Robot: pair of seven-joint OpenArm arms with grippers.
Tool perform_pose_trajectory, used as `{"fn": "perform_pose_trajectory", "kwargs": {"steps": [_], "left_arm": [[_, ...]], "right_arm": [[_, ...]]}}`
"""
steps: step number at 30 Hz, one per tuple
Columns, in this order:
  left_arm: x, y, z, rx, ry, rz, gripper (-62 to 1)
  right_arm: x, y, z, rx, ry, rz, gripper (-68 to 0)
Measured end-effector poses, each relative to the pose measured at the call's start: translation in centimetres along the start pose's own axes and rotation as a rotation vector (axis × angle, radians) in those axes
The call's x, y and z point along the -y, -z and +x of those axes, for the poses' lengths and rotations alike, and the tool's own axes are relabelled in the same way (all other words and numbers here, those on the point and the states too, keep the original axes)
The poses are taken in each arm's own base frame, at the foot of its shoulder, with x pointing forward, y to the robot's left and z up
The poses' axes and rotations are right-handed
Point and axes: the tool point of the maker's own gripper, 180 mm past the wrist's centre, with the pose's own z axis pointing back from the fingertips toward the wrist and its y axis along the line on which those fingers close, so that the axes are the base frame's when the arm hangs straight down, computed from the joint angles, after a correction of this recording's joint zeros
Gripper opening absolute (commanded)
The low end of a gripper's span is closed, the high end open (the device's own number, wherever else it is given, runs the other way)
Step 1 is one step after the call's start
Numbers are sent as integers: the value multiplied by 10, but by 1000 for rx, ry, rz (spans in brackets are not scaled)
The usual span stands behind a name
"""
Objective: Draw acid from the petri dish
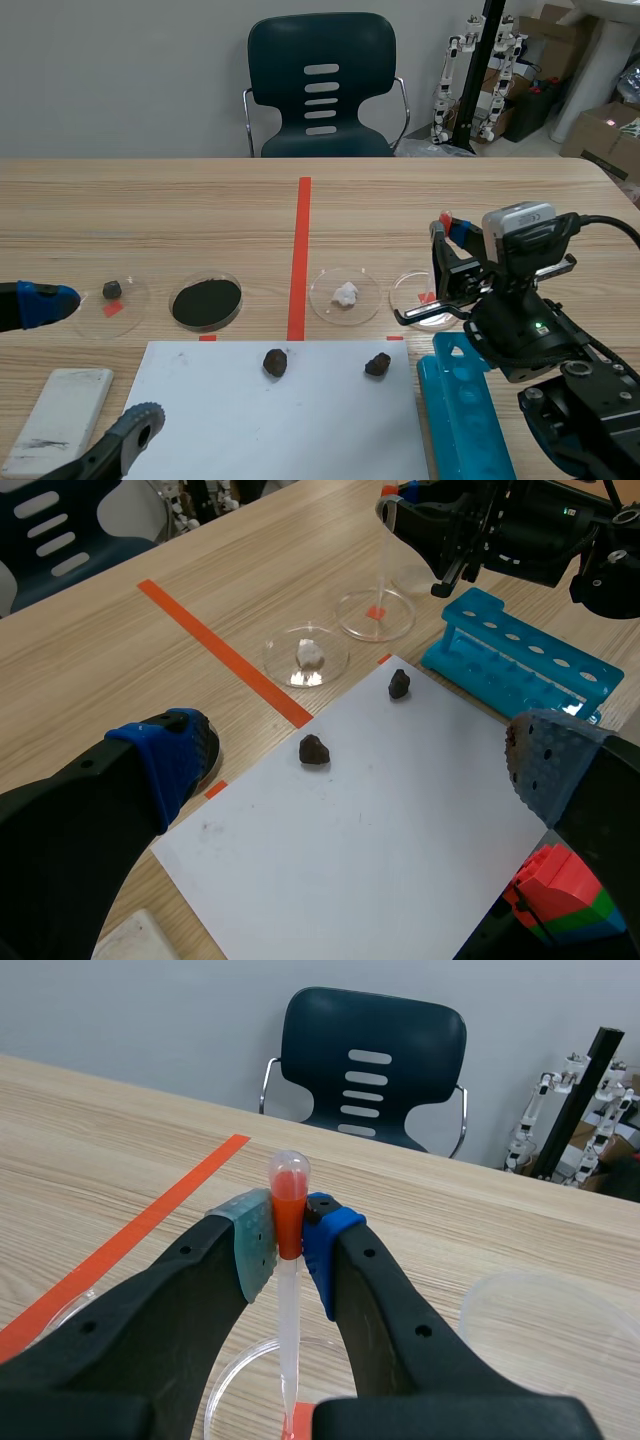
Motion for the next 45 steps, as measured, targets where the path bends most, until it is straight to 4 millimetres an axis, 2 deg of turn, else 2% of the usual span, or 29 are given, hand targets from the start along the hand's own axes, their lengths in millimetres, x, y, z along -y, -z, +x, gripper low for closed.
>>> {"fn": "perform_pose_trajectory", "kwargs": {"steps": [12,16,19,25,31,35,38,45], "left_arm": [[0,0,0,0,0,0,13],[0,0,0,0,0,0,13],[0,0,0,0,0,0,13],[0,0,0,0,0,0,13],[0,0,0,0,0,0,13],[0,0,0,0,0,0,13],[0,0,0,0,0,0,13],[0,0,0,0,0,0,13]], "right_arm": [[0,0,0,0,2,3,-599],[2,2,6,9,14,-10,-599],[6,6,21,21,9,-17,-599],[2,5,71,100,-39,15,-599],[-15,-17,115,121,-81,79,-598],[-31,-39,141,128,-70,113,-598],[-43,-58,147,95,-49,136,-598],[-64,-96,145,-10,0,193,-598]]}}
